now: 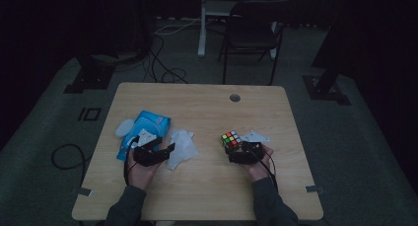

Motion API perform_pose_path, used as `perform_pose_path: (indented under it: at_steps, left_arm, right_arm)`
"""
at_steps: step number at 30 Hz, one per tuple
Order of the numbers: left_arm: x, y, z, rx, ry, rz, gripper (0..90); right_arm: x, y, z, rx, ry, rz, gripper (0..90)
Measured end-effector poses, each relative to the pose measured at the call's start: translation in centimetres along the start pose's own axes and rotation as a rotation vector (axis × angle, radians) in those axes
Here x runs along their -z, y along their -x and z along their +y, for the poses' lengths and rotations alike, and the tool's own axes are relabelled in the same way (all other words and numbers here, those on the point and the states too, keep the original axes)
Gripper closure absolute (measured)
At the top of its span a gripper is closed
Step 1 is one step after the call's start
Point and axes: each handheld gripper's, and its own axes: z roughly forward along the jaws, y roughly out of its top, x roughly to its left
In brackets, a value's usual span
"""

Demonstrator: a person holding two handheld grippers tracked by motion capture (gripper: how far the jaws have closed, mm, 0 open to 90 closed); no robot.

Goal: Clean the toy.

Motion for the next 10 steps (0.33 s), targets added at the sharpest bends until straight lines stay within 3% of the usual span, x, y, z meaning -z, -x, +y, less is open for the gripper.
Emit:
perform_pose_path:
  at_steps: [10]
  left_arm:
    - [0.40,0.27,-0.03,-0.008,0.011,-0.004,38.5]
  right_arm:
    - [0.36,0.16,-0.20,-0.009,0.007,0.001,13.5]
